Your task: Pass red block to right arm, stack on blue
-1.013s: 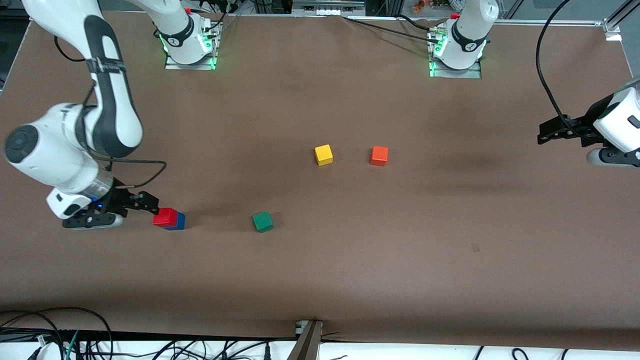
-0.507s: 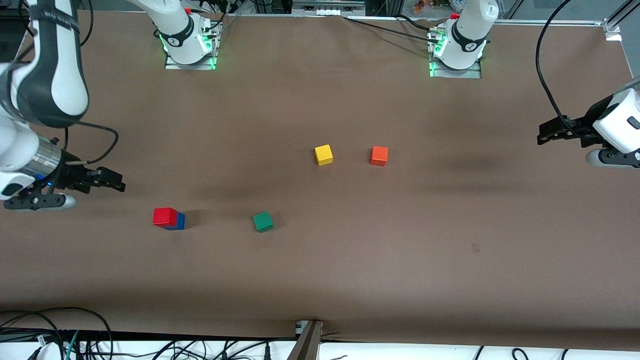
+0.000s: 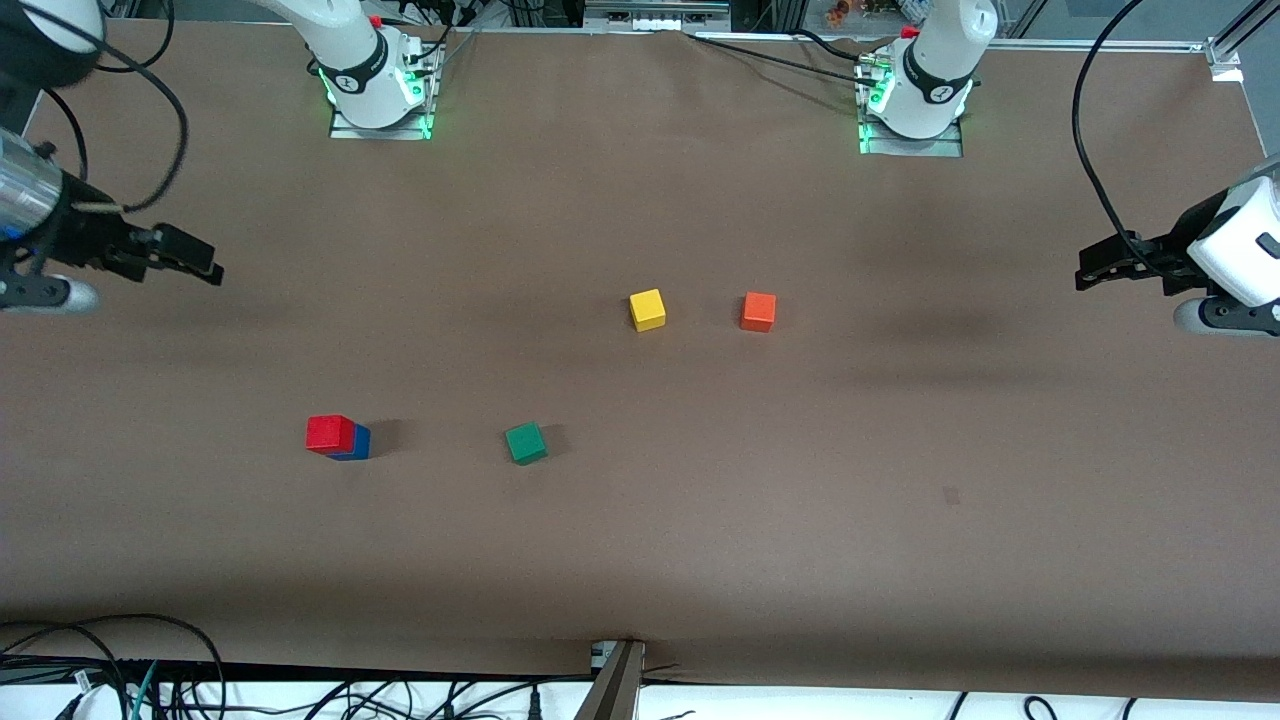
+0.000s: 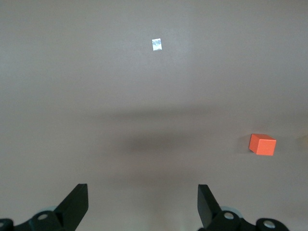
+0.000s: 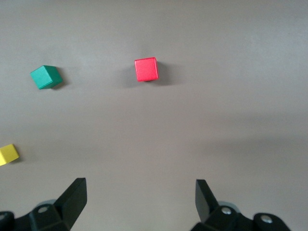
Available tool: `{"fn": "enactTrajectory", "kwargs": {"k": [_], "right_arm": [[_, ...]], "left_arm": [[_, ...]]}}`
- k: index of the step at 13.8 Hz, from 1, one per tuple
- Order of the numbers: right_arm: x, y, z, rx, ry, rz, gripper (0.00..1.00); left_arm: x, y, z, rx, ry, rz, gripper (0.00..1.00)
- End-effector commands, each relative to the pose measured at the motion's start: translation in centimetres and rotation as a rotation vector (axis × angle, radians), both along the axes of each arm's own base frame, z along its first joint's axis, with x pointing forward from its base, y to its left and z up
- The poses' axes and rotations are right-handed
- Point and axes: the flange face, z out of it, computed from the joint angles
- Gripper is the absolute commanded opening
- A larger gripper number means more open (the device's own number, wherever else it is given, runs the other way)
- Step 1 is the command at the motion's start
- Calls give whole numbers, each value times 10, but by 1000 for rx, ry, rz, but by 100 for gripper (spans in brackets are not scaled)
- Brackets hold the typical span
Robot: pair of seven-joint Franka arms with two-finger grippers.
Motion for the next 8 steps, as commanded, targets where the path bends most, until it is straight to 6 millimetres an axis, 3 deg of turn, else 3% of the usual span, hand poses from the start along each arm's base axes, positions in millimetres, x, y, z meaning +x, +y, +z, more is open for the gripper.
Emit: {"fn": "enactTrajectory", "kwargs": {"k": [1,8], "right_arm": [[-9,-17,1,-3,16,-29,100],[-18,-15,11,-33,16,-6,100]], "left_arm": [[3,1,7,-15,-7,13,100],[3,-2,7,-16,-7,4,100]]}}
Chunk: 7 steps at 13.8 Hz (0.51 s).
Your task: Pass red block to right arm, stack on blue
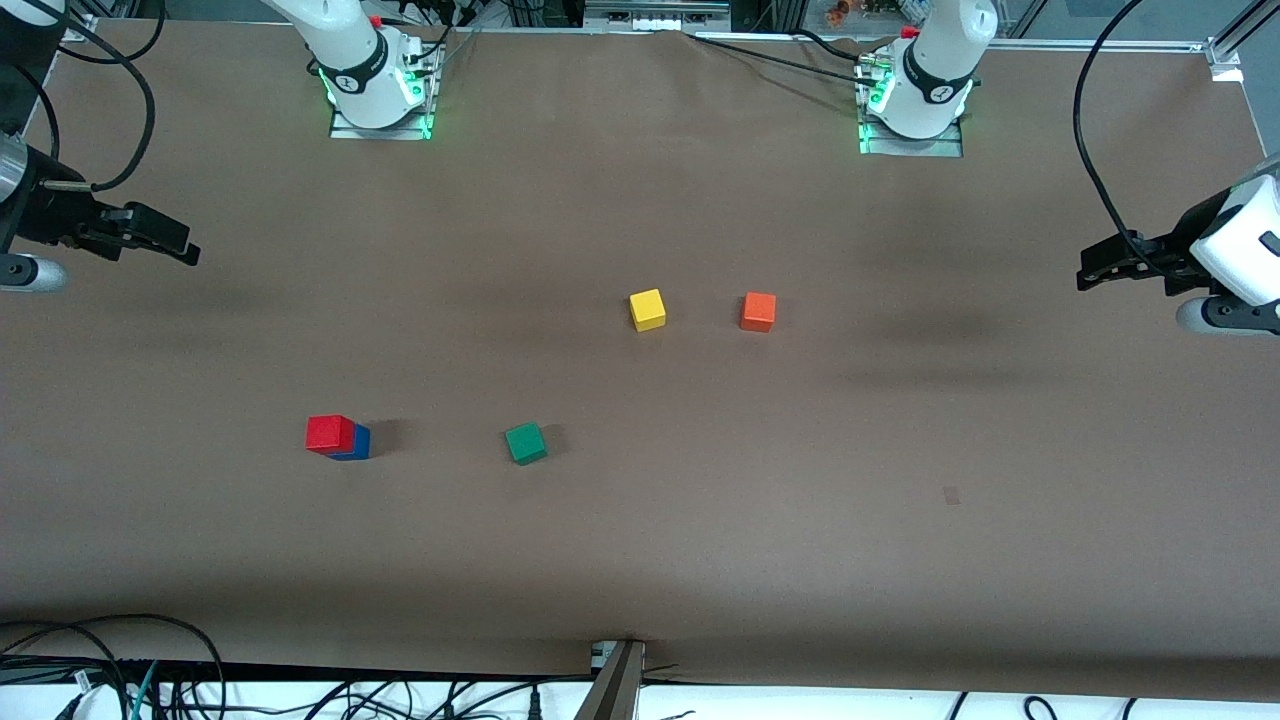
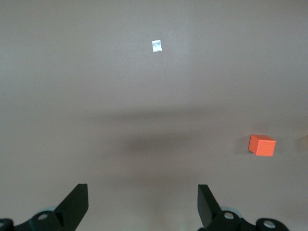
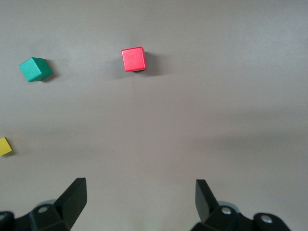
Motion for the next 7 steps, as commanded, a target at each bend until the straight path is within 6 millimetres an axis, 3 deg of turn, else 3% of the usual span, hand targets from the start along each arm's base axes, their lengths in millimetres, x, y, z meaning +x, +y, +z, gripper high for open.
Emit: {"fn": "enactTrajectory", "kwargs": {"k": [1,7], "right_arm": [[-9,4,9,-12,-5,13,100],[-6,28,6,-17,-5,54,100]], "left_arm": [[3,-2,5,-15,-3,0,100],[4,0,3,-17,0,3,100]]}}
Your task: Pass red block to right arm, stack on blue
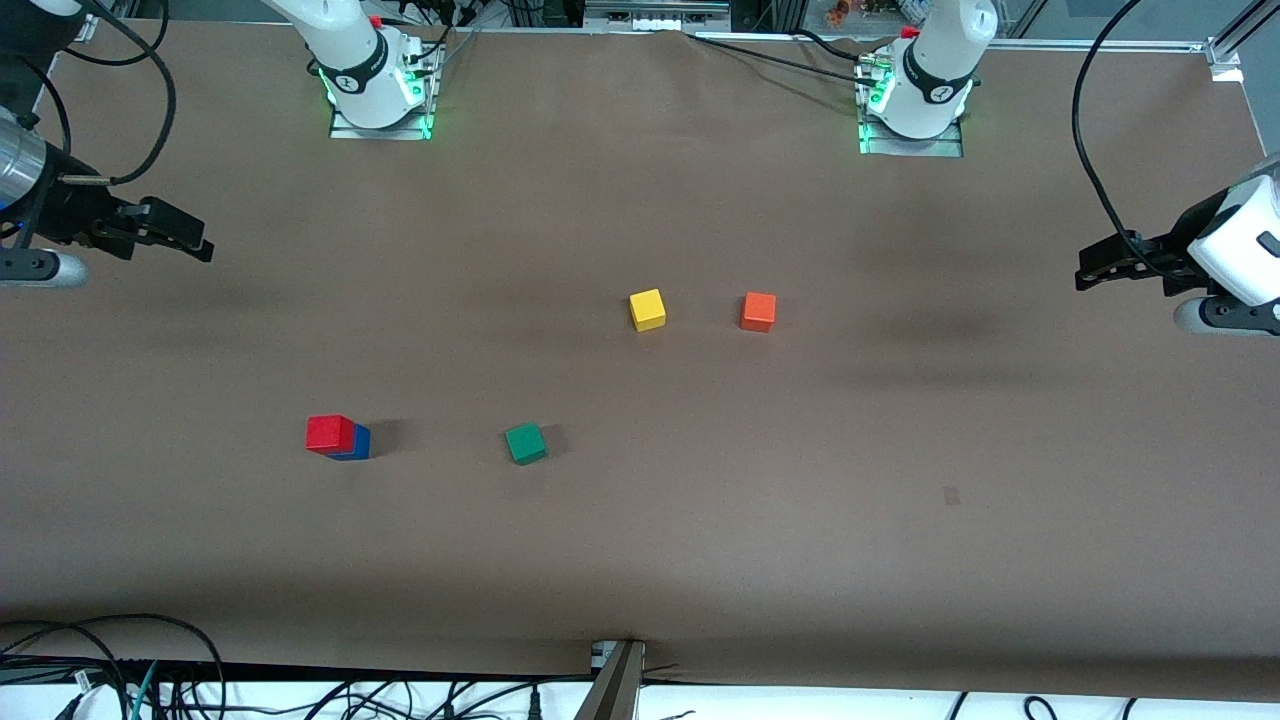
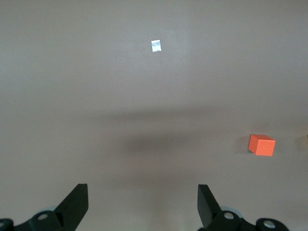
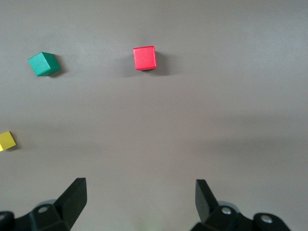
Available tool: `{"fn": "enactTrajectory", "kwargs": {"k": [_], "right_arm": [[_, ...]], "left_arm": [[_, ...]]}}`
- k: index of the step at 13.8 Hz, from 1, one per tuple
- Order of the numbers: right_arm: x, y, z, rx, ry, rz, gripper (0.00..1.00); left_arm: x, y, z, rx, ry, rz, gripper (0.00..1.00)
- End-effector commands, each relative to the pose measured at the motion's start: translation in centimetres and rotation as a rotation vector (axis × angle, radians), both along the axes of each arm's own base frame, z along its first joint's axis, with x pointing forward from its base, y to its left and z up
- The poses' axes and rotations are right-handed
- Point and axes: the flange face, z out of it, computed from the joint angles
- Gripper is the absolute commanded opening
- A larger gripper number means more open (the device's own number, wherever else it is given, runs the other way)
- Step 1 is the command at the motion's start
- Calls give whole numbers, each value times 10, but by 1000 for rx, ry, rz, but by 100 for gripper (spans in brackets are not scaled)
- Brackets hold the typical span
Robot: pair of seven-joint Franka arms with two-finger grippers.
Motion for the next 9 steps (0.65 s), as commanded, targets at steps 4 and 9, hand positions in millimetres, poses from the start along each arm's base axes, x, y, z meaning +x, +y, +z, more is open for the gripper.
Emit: {"fn": "enactTrajectory", "kwargs": {"k": [4,9], "right_arm": [[-5,8,7,-41,-8,28,100],[-5,16,9,-40,-10,31,100]], "left_arm": [[4,-3,3,-17,1,-3,100],[4,-6,1,-17,4,-9,100]]}}
